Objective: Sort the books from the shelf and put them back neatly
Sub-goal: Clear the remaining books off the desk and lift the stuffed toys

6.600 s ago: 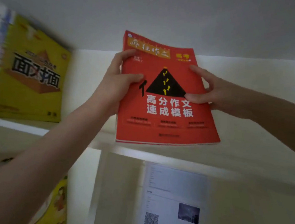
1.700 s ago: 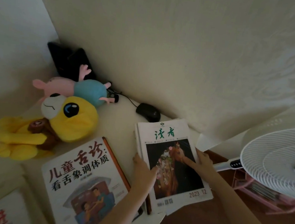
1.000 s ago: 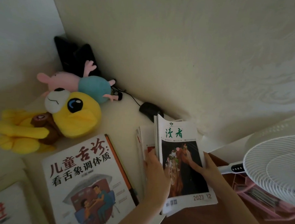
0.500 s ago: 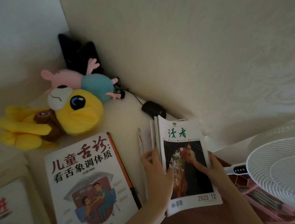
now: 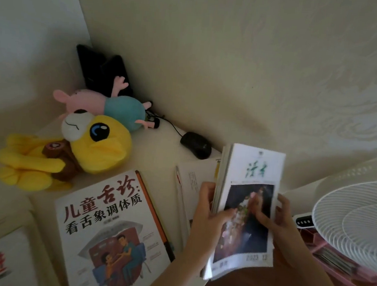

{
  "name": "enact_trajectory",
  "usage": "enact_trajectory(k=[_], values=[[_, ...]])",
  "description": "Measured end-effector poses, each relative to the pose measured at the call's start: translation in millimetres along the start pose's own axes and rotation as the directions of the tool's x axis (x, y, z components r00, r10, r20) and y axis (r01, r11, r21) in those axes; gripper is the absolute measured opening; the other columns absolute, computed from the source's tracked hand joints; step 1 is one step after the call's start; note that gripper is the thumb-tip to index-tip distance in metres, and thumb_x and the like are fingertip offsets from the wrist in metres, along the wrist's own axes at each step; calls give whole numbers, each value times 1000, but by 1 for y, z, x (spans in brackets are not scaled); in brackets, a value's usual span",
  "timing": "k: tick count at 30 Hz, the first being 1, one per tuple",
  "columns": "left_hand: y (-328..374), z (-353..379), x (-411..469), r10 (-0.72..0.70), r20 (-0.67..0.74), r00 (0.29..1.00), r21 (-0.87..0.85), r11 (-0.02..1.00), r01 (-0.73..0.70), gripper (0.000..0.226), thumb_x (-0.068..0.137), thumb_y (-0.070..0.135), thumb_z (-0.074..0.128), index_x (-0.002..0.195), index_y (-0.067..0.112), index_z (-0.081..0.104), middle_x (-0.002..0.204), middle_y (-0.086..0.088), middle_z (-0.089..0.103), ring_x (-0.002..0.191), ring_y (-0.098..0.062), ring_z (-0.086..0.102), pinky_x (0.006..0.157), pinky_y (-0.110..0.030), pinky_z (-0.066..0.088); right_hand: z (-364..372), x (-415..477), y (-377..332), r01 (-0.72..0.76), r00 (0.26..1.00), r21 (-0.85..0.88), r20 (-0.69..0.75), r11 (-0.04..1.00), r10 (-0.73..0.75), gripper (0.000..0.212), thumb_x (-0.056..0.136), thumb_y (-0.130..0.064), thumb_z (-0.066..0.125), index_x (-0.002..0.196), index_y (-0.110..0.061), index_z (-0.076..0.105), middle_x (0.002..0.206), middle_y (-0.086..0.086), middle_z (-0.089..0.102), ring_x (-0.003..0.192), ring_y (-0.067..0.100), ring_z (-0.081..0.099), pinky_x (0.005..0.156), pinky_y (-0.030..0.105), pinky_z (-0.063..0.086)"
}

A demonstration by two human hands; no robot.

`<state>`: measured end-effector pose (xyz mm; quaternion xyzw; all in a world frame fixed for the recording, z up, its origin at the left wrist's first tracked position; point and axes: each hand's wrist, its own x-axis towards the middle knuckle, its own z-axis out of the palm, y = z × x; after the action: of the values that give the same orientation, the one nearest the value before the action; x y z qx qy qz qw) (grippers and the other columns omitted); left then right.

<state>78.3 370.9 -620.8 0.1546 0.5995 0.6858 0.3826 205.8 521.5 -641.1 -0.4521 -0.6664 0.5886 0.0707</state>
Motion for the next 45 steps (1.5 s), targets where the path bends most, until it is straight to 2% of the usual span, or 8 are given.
enact_trajectory(k=[6,11,16,20,25,31,36,45], values=[[53,-6,8,269,167,948,-16,963,-270,47,75,3,56,109,33,44,94,23,58,92,-6,60,77,-23,53,-9,-6,-40,376,907,49,-223,925,-357,78,81,8,64,127,-40,23,125,3,54,106,4,63,77,20,56],[26,-34,22,286,102,953,329,894,-303,67,83,25,60,109,75,23,102,34,54,96,3,61,75,-18,54,24,-13,-27,437,867,-67,-235,897,-440,90,80,-27,75,133,-51,6,132,-9,40,114,-14,50,84,12,50],[-1,-41,15,250,65,966,386,887,-255,74,91,22,58,131,64,12,125,40,42,108,21,50,89,-18,52,39,-19,-12,434,880,-123,-154,893,-449,105,88,10,54,119,-77,4,122,-17,43,106,-20,51,78,3,45],[16,-42,19,371,101,923,421,825,-378,79,87,60,49,141,61,-9,156,18,23,133,-16,45,102,-47,46,38,-22,-23,457,865,-142,-158,878,-476,99,90,3,54,118,-78,6,126,-32,29,106,-27,43,78,7,45],[64,-53,13,510,124,851,575,663,-480,71,94,18,51,145,50,14,126,0,41,87,-14,52,70,-15,46,46,-30,-67,549,818,-102,-138,830,-558,87,88,1,59,118,-71,22,124,-43,31,114,-17,42,82,18,52],[151,-87,-32,685,40,727,674,519,-526,60,90,9,54,140,38,37,137,-2,41,117,23,35,89,6,28,73,-62,-151,665,745,43,-105,745,-659,85,84,5,61,117,-67,33,141,2,39,122,18,52,76,38,60],[244,-121,-111,811,16,585,737,386,-554,59,92,18,51,135,55,34,132,26,35,122,22,32,90,5,30,107,-119,-237,816,565,197,-75,544,-821,89,83,14,59,122,-62,36,140,3,45,121,13,56,87,45,55],[386,-164,-296,990,13,138,900,48,-433,71,75,12,79,135,33,46,122,7,48,110,22,41,85,8,29,175,-263,-380,885,92,460,-24,71,-995,74,81,-17,74,135,-48,34,149,6,37,132,26,46,101,51,45]])
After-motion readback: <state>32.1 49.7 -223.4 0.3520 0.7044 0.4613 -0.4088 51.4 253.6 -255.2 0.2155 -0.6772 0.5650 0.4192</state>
